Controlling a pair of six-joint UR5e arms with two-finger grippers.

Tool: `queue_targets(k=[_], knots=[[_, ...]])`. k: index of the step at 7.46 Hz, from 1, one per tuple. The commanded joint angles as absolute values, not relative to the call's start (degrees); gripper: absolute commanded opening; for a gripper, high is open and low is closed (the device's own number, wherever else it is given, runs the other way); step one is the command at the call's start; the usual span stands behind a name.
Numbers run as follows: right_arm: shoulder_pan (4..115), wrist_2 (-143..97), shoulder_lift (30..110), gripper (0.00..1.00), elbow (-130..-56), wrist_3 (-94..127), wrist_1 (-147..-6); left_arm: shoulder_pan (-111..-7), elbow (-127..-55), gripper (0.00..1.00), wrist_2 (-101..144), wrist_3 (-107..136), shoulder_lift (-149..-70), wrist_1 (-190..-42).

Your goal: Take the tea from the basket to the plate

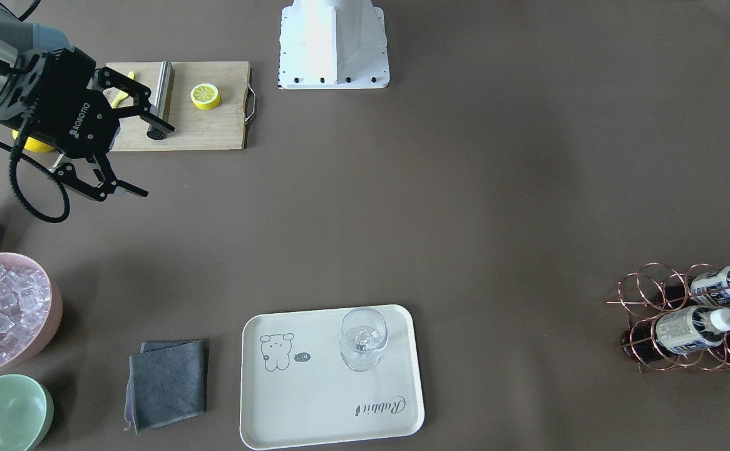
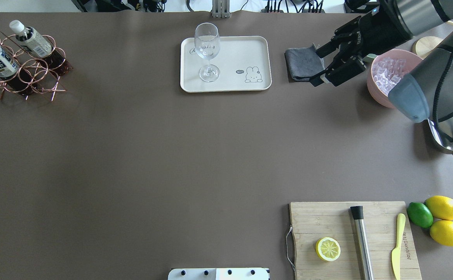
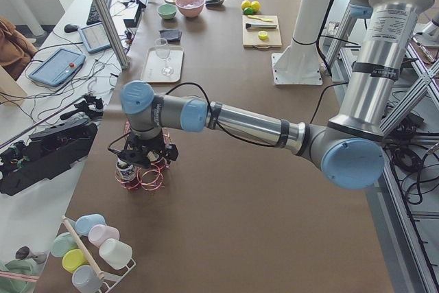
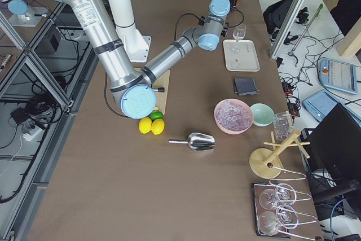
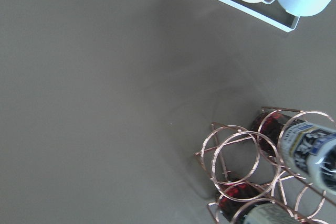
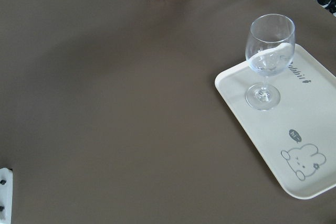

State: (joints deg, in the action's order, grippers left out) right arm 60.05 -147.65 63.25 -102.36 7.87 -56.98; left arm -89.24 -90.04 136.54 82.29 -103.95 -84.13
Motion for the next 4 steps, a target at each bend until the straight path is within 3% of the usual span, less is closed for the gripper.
queue_targets(k=[1,4], knots=[[51.80,-136.90,60.47,1.00,-100.64,13.88,-46.71,-92.28,-86.48,0.99,136.32,85.16,-115.13,-71.55],[50.45,-135.00,62.21,1.00,-100.29,13.62,-41.69,-90.02,-84.82,0.93,136.41,94.91,-118.29,-73.56]])
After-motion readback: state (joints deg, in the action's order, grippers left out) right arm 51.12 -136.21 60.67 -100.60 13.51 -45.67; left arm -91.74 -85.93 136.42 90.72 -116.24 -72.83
